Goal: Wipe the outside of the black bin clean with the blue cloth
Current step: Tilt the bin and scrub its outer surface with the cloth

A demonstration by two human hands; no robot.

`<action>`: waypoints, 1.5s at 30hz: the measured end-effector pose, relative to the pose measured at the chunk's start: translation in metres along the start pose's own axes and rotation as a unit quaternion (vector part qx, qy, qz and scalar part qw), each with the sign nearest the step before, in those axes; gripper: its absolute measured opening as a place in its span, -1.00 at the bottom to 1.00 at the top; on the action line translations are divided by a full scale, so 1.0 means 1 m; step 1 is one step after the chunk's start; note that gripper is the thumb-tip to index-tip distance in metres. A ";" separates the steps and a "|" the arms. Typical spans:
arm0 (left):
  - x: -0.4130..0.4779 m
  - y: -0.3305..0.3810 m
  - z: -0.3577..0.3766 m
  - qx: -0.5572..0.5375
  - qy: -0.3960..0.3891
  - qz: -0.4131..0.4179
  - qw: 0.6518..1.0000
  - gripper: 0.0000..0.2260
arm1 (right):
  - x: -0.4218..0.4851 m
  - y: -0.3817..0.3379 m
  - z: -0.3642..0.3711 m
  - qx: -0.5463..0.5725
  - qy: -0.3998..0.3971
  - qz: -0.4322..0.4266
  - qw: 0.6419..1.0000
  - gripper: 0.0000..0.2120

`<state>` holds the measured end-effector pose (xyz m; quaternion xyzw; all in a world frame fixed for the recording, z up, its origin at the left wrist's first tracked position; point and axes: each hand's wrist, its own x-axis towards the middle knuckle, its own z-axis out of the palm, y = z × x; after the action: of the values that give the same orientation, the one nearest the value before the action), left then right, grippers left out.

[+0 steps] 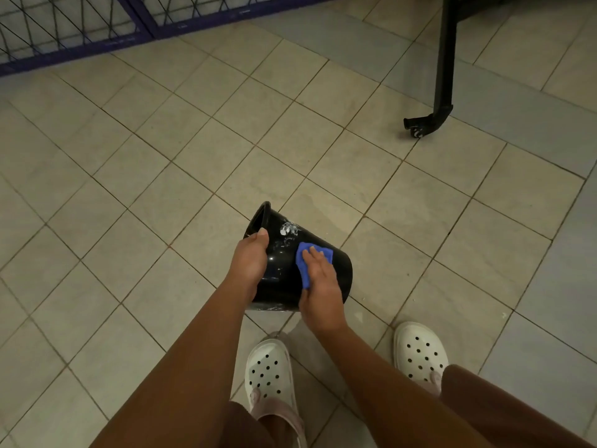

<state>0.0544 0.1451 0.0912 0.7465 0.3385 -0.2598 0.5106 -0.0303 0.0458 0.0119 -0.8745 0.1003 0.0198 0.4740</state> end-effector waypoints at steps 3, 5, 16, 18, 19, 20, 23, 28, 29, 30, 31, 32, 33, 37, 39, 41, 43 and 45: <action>-0.001 0.000 0.000 0.008 0.001 0.005 1.000 -0.65 | -0.007 -0.012 0.005 0.000 -0.022 -0.050 0.998 -0.44; 0.000 -0.001 0.001 0.009 0.002 0.013 1.000 -0.64 | 0.003 -0.011 0.003 -0.014 -0.046 -0.090 0.995 -0.44; 0.003 0.000 -0.001 0.021 0.015 0.026 0.999 -0.65 | -0.001 0.004 -0.003 -0.018 -0.027 0.021 0.999 -0.39; 0.004 -0.001 -0.002 0.026 0.011 0.023 0.999 -0.63 | -0.003 0.001 0.001 -0.021 -0.048 -0.038 0.998 -0.38; 0.004 -0.001 -0.002 0.027 0.009 0.020 0.999 -0.63 | -0.001 0.004 0.001 -0.031 -0.053 -0.058 0.996 -0.38; 0.005 -0.001 -0.002 0.023 0.009 0.018 1.000 -0.63 | 0.003 0.009 -0.001 -0.042 -0.058 -0.066 0.995 -0.38; 0.005 -0.001 -0.002 0.020 0.009 0.011 1.000 -0.62 | 0.010 0.024 -0.013 -0.066 -0.072 -0.017 0.995 -0.36; 0.006 -0.002 -0.001 0.023 0.015 0.009 1.000 -0.63 | 0.009 0.049 -0.035 -0.074 -0.080 0.063 0.992 -0.40; 0.005 -0.001 0.000 0.021 0.018 0.010 1.000 -0.64 | 0.011 0.052 -0.038 -0.080 -0.085 0.077 0.990 -0.41; 0.005 0.001 0.002 0.019 0.020 0.011 1.000 -0.65 | 0.014 0.055 -0.041 -0.090 -0.087 0.091 0.988 -0.42; 0.005 0.002 0.003 0.019 0.021 0.013 1.000 -0.66 | 0.018 0.056 -0.045 -0.103 -0.086 0.106 0.985 -0.43; 0.005 0.002 0.003 0.023 0.021 0.015 0.999 -0.66 | 0.021 0.058 -0.048 -0.113 -0.083 0.127 0.982 -0.43; 0.005 0.002 0.004 0.026 0.021 0.017 0.999 -0.67 | 0.024 0.057 -0.052 -0.114 -0.074 0.153 0.979 -0.44; 0.009 0.000 0.002 0.032 0.020 0.013 0.999 -0.66 | 0.039 0.041 -0.065 -0.072 0.040 0.177 0.981 -0.70; 0.009 0.000 0.002 0.030 0.017 0.017 0.999 -0.66 | 0.049 0.029 -0.073 -0.018 0.096 0.179 0.979 -0.90; 0.009 0.001 0.004 0.031 0.013 0.022 0.999 -0.64 | 0.058 0.021 -0.083 0.043 0.120 0.183 0.975 -0.92; 0.008 0.002 0.006 0.035 0.013 0.027 0.999 -0.63 | 0.064 0.016 -0.092 0.113 0.110 0.186 0.970 -0.92; 0.008 0.002 0.006 0.035 0.014 0.026 0.999 -0.62 | 0.065 0.012 -0.096 0.159 0.083 0.177 0.968 -0.93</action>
<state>0.0611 0.1409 0.0847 0.7758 0.3174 -0.2473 0.4861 0.0252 -0.0510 0.0468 -0.7546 0.2943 0.0149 0.5863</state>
